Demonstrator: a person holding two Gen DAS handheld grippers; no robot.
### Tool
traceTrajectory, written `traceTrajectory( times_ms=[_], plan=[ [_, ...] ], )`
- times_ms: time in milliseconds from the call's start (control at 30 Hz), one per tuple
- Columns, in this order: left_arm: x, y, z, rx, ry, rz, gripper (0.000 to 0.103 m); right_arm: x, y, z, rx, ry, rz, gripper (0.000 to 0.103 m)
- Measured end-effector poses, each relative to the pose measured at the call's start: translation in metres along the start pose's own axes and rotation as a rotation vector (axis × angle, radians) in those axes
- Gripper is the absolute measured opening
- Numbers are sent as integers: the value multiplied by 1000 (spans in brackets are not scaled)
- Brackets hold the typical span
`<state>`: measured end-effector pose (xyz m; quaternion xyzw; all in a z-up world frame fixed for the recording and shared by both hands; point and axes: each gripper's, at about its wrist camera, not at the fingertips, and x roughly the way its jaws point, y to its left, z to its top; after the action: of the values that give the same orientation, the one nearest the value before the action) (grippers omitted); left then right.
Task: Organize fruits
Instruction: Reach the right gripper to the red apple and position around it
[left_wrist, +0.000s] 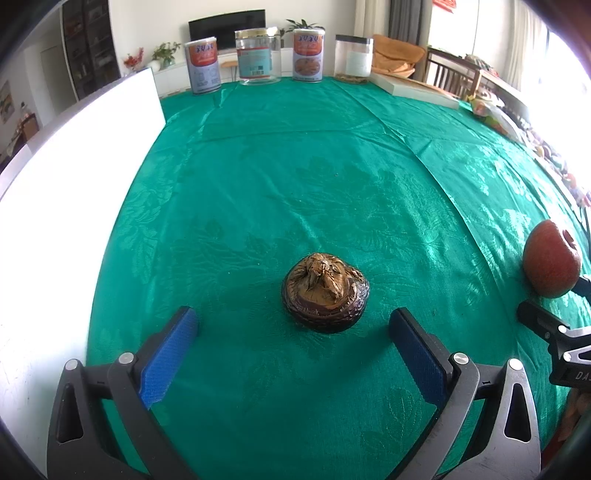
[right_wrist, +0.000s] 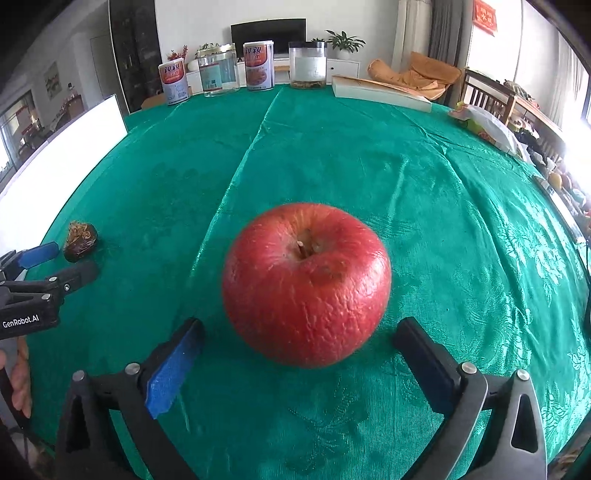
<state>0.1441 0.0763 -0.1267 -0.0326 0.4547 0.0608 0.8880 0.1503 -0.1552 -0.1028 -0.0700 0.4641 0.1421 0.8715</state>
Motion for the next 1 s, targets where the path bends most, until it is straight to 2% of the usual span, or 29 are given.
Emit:
traceTrajectory(
  times_ms=[1000],
  plan=[
    [0, 0, 0, -1, 0, 0, 103, 0, 0, -3, 4, -3, -5, 103]
  ],
)
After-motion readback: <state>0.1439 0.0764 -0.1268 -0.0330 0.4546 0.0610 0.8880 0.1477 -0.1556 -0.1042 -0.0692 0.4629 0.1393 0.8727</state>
